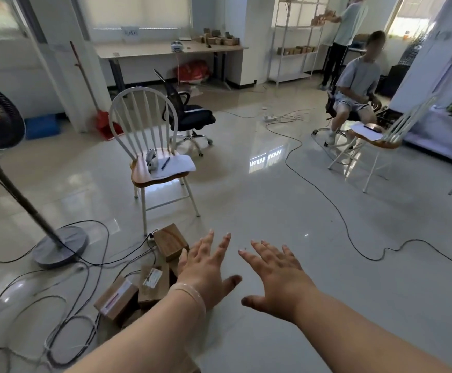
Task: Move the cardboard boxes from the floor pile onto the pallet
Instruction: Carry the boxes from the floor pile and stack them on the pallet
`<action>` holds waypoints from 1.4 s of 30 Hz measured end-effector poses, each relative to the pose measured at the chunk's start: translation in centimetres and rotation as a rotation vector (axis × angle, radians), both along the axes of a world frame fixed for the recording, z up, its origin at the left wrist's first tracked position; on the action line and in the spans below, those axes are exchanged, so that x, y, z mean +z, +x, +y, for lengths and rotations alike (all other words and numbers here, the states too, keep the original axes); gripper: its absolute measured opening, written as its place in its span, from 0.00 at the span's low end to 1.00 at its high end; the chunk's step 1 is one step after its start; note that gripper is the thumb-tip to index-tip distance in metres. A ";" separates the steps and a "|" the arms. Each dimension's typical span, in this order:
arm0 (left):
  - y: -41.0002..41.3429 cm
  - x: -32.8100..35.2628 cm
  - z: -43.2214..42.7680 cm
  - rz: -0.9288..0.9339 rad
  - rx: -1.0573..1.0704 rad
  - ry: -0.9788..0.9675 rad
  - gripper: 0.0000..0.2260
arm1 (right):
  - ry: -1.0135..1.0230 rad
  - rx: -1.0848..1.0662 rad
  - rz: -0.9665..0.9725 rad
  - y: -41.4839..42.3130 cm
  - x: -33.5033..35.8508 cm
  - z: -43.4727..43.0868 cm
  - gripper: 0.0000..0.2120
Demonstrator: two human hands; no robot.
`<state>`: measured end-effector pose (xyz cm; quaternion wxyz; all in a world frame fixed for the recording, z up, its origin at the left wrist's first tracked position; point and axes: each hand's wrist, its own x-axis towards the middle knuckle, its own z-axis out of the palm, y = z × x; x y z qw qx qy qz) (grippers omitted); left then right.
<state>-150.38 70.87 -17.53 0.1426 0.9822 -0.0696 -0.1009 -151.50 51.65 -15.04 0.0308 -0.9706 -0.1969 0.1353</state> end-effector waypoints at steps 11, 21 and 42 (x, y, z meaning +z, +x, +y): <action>14.5 -1.4 -0.3 0.039 0.257 -0.010 0.39 | 0.007 0.238 0.047 19.3 -1.6 0.2 0.44; 23.1 -2.8 -2.1 0.089 0.587 -0.032 0.39 | 0.043 0.514 0.101 35.7 -1.7 1.4 0.47; 37.4 -20.0 14.9 0.246 0.834 -0.037 0.41 | -0.066 0.624 0.299 52.8 -20.8 19.6 0.44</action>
